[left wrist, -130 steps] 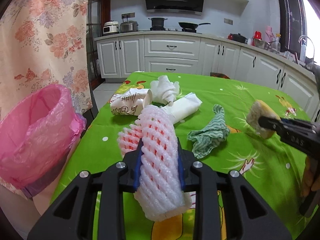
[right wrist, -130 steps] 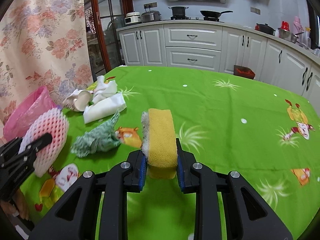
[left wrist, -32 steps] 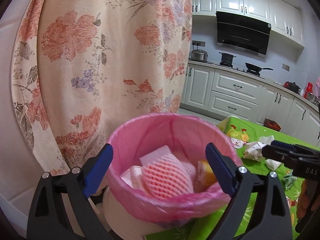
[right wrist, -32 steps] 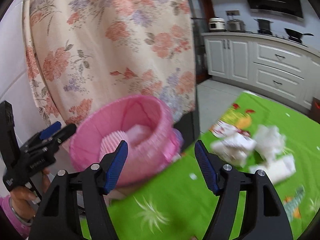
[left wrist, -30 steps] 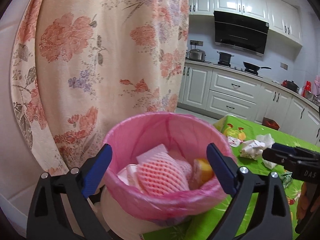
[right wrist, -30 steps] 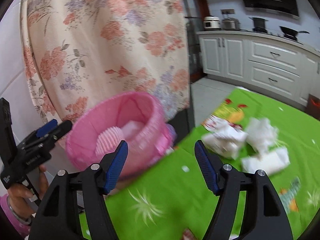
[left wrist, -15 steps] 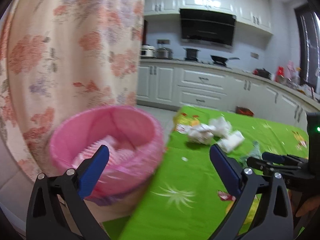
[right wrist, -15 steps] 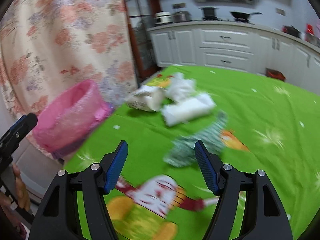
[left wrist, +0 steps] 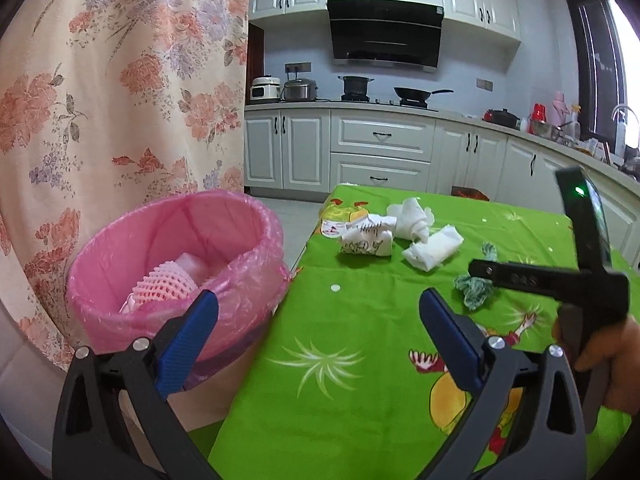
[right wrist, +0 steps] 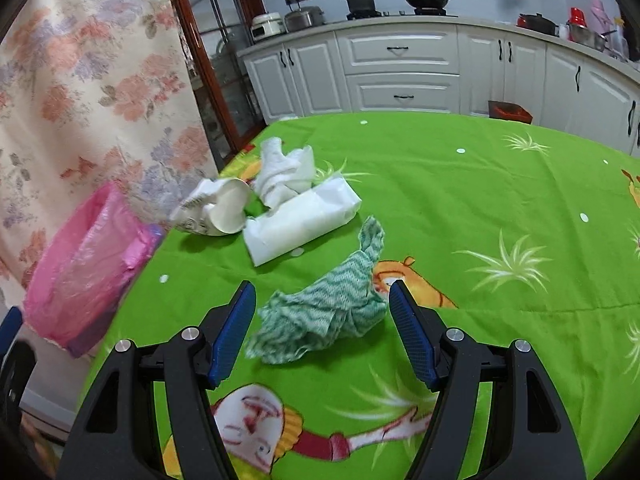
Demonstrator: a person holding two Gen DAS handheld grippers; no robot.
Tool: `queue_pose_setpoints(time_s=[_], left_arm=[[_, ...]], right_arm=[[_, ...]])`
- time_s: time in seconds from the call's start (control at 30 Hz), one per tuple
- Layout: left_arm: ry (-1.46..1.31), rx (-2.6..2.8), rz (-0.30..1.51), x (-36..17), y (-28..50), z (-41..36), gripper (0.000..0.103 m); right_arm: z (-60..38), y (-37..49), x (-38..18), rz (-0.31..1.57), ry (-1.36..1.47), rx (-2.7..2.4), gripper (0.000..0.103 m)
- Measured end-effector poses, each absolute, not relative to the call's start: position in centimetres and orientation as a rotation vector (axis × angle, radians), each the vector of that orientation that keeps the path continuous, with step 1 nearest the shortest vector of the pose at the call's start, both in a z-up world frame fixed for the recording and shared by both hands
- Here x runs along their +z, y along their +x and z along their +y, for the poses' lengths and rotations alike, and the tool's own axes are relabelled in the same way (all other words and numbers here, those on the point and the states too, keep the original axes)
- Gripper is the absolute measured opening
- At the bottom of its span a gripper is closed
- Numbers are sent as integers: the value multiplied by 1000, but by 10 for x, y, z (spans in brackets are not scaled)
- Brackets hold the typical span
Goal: Collect trash
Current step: 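Grasp the green-white cloth with the right tool while the left tool grasps the paper cup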
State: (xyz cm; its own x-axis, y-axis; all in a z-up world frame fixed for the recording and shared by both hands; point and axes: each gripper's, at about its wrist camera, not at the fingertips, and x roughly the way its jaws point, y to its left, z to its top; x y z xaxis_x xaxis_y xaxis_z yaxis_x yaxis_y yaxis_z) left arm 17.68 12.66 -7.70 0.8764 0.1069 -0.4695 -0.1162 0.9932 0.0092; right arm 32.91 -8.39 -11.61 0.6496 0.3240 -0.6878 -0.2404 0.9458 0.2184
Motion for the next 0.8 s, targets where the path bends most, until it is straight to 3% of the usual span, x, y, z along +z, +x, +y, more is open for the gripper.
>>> queue_pose_setpoints(time_s=[0.23, 0.5, 0.8], left_arm=[[7, 87, 528, -89, 180, 118, 97], [32, 30, 550, -93, 207, 98, 97], [22, 7, 582, -101, 271, 85, 97]], right_arm=[[-78, 340, -130, 853, 68, 306, 62], [-87, 337, -129, 841, 43, 346, 38], [-131, 334, -124, 808, 85, 283, 35]])
